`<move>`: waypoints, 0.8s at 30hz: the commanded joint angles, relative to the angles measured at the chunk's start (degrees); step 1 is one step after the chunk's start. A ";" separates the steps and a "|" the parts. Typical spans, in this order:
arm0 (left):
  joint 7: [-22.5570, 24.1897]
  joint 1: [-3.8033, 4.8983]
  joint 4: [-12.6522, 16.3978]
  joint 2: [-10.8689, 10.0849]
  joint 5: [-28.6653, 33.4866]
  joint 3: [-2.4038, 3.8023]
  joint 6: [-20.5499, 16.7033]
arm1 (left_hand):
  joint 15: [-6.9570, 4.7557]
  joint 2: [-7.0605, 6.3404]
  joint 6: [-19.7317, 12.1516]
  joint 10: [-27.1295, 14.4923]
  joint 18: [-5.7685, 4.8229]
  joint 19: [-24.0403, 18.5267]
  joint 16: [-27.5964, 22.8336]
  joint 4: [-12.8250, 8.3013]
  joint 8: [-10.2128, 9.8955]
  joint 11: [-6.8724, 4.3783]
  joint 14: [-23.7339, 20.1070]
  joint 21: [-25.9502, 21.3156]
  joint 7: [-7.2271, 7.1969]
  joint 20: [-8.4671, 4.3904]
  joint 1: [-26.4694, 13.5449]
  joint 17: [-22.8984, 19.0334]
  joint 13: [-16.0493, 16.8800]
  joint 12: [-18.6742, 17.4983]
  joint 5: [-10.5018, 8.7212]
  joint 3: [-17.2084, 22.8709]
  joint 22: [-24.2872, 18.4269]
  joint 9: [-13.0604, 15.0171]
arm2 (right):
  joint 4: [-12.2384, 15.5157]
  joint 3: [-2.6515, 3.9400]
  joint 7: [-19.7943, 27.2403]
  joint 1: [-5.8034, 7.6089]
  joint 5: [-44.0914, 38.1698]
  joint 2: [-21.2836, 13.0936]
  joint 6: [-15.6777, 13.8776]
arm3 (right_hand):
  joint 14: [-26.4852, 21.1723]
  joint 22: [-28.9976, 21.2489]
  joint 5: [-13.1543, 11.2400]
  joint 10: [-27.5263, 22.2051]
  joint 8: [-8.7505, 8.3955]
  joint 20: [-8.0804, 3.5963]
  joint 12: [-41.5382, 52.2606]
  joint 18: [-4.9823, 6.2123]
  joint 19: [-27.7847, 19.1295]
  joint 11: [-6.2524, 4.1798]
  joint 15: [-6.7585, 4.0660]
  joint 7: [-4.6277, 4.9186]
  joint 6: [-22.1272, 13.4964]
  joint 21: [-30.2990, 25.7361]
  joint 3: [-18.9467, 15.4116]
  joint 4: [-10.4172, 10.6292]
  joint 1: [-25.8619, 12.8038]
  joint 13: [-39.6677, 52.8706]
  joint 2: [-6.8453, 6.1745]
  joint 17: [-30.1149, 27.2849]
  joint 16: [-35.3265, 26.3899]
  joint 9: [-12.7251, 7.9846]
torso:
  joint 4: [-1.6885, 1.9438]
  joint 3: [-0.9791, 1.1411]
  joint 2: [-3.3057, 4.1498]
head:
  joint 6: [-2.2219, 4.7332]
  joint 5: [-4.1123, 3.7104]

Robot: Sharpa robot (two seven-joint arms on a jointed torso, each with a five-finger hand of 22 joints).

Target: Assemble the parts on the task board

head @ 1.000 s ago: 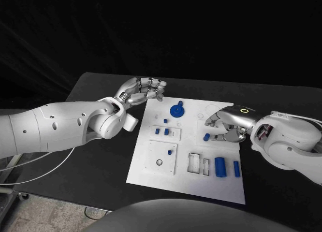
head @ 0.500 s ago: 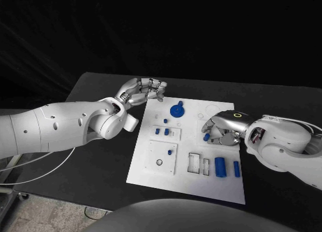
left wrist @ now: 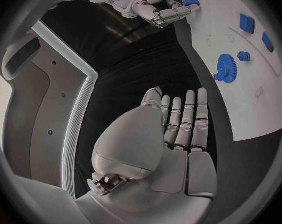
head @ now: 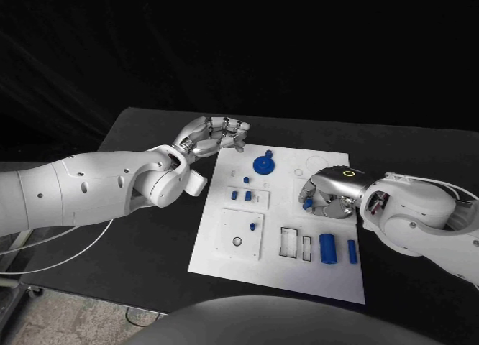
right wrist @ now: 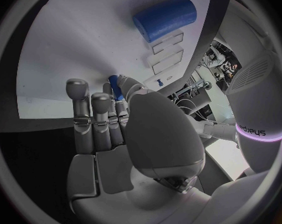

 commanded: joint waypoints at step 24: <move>-0.20 -0.55 -0.52 0.48 -0.25 0.03 1.51 | 0.26 0.07 0.13 0.16 0.39 0.41 0.37 -0.01 0.26 0.40 0.26 -0.38 0.37 -0.15 0.73 -0.09 -0.17 0.21 0.43 0.36 0.18 -0.14 | 3.29 0.01 0.21 1.92 -1.20 -1.61 -5.06 | 1.24 4.25 -3.61 9.38 3.41 -1.59 -3.08 0.15 1.38 -2.43 -2.05 -1.85 6.15 1.65 0.99 -1.01 0.05 -2.20 0.46 -2.25 -1.74 4.17 | 0.05 -0.07 -0.03 | 0.01 0.93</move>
